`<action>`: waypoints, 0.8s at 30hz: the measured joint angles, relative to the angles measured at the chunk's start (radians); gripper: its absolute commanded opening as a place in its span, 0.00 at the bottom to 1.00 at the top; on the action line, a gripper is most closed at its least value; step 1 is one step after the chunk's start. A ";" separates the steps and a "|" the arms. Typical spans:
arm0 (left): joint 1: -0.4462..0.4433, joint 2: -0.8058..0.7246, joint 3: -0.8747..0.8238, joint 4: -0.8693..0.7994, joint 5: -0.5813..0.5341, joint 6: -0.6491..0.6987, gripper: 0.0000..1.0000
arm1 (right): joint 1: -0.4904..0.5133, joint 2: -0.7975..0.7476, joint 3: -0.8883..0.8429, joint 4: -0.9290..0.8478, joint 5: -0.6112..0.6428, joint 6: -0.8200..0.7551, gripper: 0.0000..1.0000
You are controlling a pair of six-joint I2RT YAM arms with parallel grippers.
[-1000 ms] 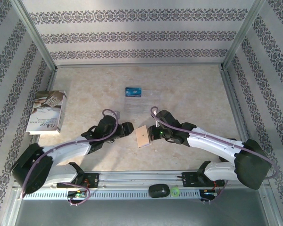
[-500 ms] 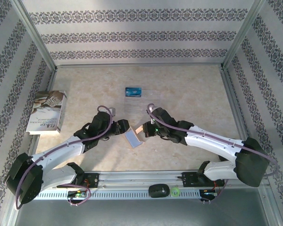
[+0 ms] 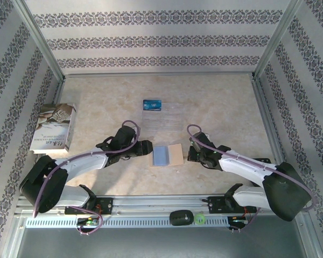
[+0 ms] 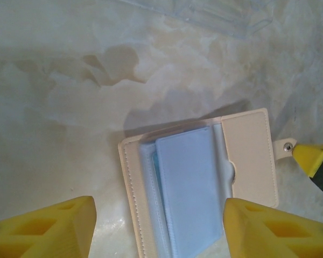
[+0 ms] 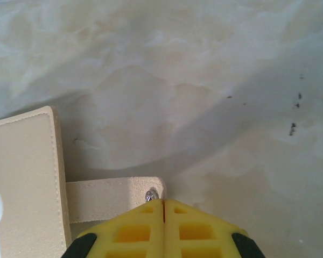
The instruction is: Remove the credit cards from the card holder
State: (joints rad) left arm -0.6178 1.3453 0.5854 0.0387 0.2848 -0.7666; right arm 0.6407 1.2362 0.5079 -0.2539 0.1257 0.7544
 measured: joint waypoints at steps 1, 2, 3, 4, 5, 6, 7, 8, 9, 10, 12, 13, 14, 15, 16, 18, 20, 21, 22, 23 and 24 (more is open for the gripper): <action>-0.005 0.010 0.005 0.000 0.000 0.004 0.63 | 0.000 0.013 0.000 0.000 0.002 0.000 0.04; -0.009 0.016 0.010 0.000 0.000 0.006 0.63 | 0.000 0.024 0.000 0.001 0.005 0.000 0.10; -0.012 0.023 0.016 0.000 0.000 0.010 0.63 | 0.000 0.039 0.001 0.000 0.006 0.000 0.17; -0.016 0.028 0.022 0.000 0.000 0.015 0.63 | 0.000 0.051 0.003 -0.001 0.006 -0.002 0.24; -0.018 0.031 0.026 0.001 0.000 0.018 0.63 | 0.000 0.057 0.005 -0.002 0.007 0.000 0.28; -0.018 0.033 0.031 0.001 0.000 0.023 0.63 | 0.000 0.059 0.007 -0.006 0.006 -0.005 0.33; -0.018 0.034 0.034 0.001 0.000 0.027 0.63 | 0.000 0.056 0.012 -0.009 0.004 -0.014 0.37; -0.018 0.034 0.036 0.002 0.000 0.029 0.63 | 0.000 0.050 0.016 -0.010 0.005 -0.021 0.39; -0.018 0.034 0.037 0.002 0.000 0.032 0.64 | 0.000 0.037 0.024 -0.014 0.003 -0.032 0.42; -0.018 0.034 0.039 0.002 0.000 0.035 0.64 | 0.000 0.018 0.032 -0.019 0.000 -0.043 0.43; -0.018 0.034 0.042 0.002 0.000 0.038 0.64 | 0.000 -0.032 0.054 -0.028 -0.004 -0.066 0.43; -0.018 0.034 0.043 0.002 0.000 0.041 0.64 | 0.000 -0.059 0.065 -0.028 -0.010 -0.080 0.45; -0.018 0.035 0.043 0.003 0.000 0.042 0.64 | 0.001 -0.086 0.077 -0.027 -0.012 -0.093 0.45; -0.018 0.035 0.043 0.005 0.000 0.045 0.65 | 0.004 -0.114 0.091 -0.026 -0.016 -0.109 0.45; -0.018 0.035 0.043 0.006 0.000 0.047 0.65 | 0.006 -0.133 0.108 -0.026 -0.026 -0.127 0.43; -0.018 0.035 0.043 0.007 0.000 0.050 0.65 | 0.013 -0.138 0.147 -0.019 -0.066 -0.160 0.36; -0.018 0.038 0.044 0.007 -0.001 0.053 0.65 | 0.028 -0.094 0.193 -0.002 -0.131 -0.187 0.33; -0.018 0.039 0.045 0.006 -0.002 0.055 0.65 | 0.038 -0.066 0.214 0.003 -0.155 -0.193 0.34; -0.018 0.039 0.047 0.005 -0.005 0.056 0.65 | 0.057 -0.018 0.240 0.010 -0.183 -0.205 0.37; -0.018 0.039 0.050 0.004 -0.011 0.060 0.65 | 0.077 0.027 0.264 0.014 -0.202 -0.214 0.40; -0.018 0.039 0.053 0.001 -0.019 0.060 0.66 | 0.096 0.065 0.281 0.015 -0.212 -0.222 0.42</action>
State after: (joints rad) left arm -0.6357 1.3838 0.6384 0.0395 0.2653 -0.7063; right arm 0.7368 1.3014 0.7887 -0.2390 -0.0860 0.5320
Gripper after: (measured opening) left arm 0.652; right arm 0.376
